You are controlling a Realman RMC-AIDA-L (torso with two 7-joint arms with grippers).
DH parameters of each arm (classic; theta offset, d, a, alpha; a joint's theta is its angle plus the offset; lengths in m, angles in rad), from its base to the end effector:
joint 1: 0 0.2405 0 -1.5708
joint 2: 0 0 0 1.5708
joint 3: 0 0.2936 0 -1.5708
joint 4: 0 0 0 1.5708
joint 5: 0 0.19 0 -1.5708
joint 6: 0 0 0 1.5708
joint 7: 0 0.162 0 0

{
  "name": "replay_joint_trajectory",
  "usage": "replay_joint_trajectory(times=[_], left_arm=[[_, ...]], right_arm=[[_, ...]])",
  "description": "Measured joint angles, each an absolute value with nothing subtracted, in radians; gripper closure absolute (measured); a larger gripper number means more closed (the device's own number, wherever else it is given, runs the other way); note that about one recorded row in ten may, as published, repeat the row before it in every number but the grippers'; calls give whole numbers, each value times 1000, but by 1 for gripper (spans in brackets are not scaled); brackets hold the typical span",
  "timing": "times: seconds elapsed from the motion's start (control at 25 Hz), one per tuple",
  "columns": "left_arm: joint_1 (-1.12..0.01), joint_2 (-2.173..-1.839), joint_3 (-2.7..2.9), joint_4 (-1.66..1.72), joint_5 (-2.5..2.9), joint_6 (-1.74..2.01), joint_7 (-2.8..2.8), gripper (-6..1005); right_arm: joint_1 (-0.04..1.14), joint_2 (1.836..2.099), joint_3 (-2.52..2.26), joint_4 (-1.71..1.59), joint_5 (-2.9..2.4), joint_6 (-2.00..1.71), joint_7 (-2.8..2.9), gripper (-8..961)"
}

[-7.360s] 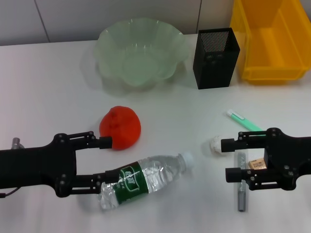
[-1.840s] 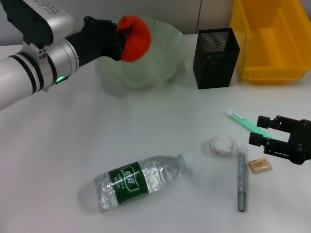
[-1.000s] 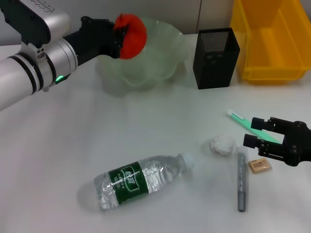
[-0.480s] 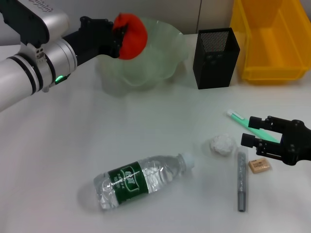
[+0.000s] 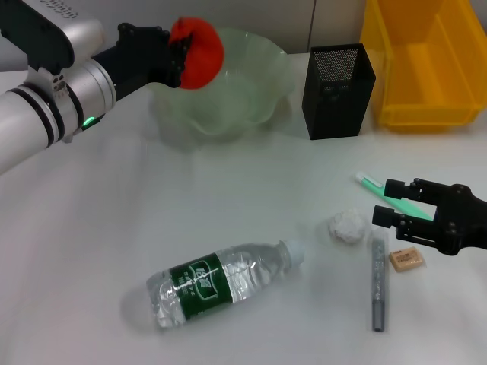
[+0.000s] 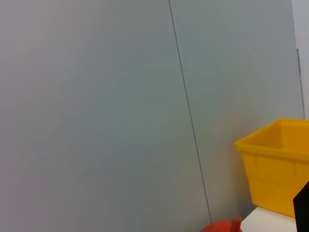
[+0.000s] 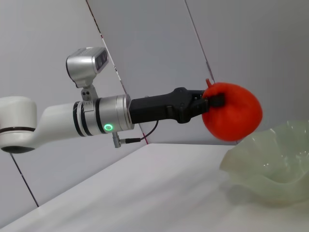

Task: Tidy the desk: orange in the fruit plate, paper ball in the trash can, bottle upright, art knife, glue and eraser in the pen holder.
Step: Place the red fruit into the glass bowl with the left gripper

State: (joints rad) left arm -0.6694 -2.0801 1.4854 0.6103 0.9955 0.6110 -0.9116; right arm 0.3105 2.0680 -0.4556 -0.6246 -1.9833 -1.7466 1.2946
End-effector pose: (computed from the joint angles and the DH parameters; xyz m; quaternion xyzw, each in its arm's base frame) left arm -0.1958 0.4510 -0.0684 -0.8902 -0.0993 -0.2102 0.3917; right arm 0.3291 0.2631 -0.0028 -0.8839 0.2847 0.3236 0.1814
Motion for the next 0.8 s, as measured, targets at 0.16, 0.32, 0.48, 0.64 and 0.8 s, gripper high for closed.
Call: replay_joint_trajectory(times=[0.16, 0.32, 0.48, 0.64, 0.8], left_arm=[[-661, -2079, 1485, 609, 995, 604, -911, 942], [-658, -2078, 1485, 605, 996, 604, -909, 941], [-666, -2077, 1485, 588, 999, 594, -906, 941], [-667, -2078, 1485, 585, 999, 589, -903, 942], [-668, -2079, 1485, 584, 999, 585, -891, 942]], right_arm=[[314, 2068, -455, -621, -1983, -1740, 1295, 289], [317, 2068, -456, -621, -1983, -1740, 1299, 289], [318, 2068, -455, -621, -1981, -1740, 1302, 289], [318, 2068, -449, -621, -1981, -1740, 1305, 289], [316, 2072, -446, -621, -1981, -1740, 1307, 289]])
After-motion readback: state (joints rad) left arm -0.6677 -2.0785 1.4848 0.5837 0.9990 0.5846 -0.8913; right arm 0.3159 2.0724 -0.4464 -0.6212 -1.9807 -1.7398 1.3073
